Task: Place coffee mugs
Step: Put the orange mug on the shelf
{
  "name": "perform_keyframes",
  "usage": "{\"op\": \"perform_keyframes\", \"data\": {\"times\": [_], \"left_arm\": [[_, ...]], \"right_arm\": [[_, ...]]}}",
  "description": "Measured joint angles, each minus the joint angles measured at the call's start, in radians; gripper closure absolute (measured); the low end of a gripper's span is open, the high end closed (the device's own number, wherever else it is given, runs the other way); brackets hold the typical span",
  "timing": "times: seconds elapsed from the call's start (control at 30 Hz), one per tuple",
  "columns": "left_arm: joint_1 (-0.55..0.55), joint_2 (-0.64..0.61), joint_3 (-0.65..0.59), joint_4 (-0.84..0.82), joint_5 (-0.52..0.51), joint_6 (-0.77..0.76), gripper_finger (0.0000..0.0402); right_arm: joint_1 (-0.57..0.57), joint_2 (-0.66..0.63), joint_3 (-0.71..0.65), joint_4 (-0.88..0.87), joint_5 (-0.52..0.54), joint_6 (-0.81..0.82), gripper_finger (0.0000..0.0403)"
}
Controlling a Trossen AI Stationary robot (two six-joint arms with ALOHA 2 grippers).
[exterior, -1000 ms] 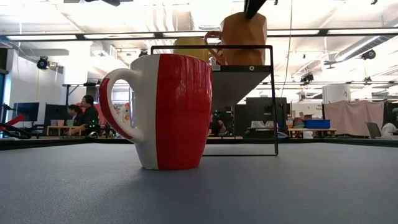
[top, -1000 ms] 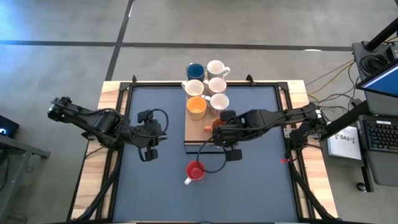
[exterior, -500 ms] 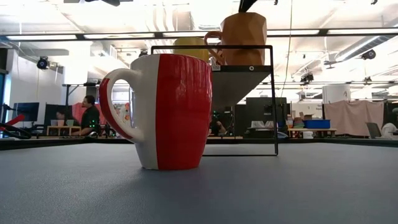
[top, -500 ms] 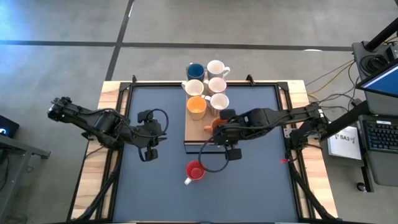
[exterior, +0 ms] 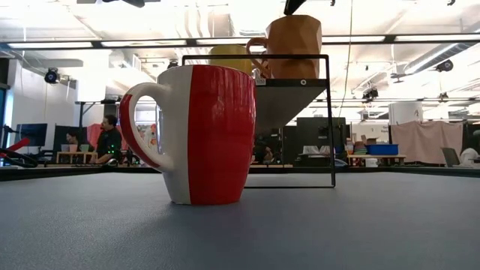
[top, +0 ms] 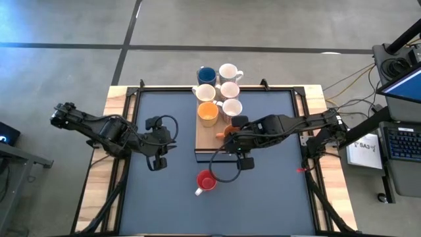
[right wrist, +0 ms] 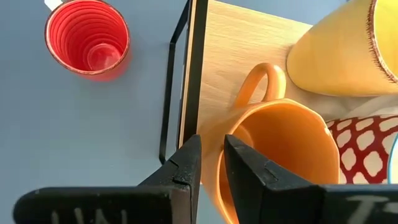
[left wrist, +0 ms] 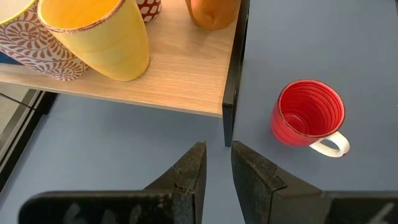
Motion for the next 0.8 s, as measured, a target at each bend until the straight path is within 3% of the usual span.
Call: {"op": "perform_keyframes", "data": {"times": [0.8], "left_arm": [[0.000, 0.000, 0.000, -0.001, 0.000, 0.005, 0.0345]], "right_arm": [[-0.018, 0.002, -0.077, 0.056, 0.012, 0.048, 0.0346]]}}
